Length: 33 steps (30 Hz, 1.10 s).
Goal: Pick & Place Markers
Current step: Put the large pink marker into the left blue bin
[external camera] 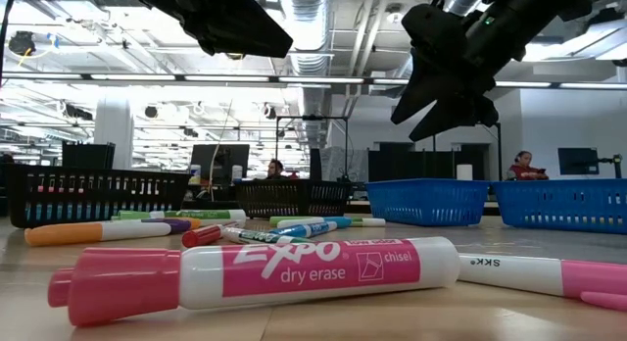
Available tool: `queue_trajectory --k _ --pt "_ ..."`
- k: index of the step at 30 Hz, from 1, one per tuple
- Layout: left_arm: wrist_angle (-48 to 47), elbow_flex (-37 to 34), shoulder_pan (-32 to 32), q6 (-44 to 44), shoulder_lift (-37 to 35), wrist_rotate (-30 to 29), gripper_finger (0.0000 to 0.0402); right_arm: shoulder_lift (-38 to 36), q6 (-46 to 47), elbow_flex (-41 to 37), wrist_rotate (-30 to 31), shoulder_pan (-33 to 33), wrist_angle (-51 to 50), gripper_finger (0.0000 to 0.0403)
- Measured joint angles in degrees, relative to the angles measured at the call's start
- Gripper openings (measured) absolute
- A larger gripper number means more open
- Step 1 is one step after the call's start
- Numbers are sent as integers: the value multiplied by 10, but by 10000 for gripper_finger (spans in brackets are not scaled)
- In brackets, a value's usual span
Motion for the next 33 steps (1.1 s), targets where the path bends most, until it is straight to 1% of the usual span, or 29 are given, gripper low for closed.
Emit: queue_trajectory --k 26,33 --pt "0 0 0 0 0 0 155 0 15 0 1 0 0 218" --pt "0 0 0 0 0 0 155 5 15 0 27 0 17 218"
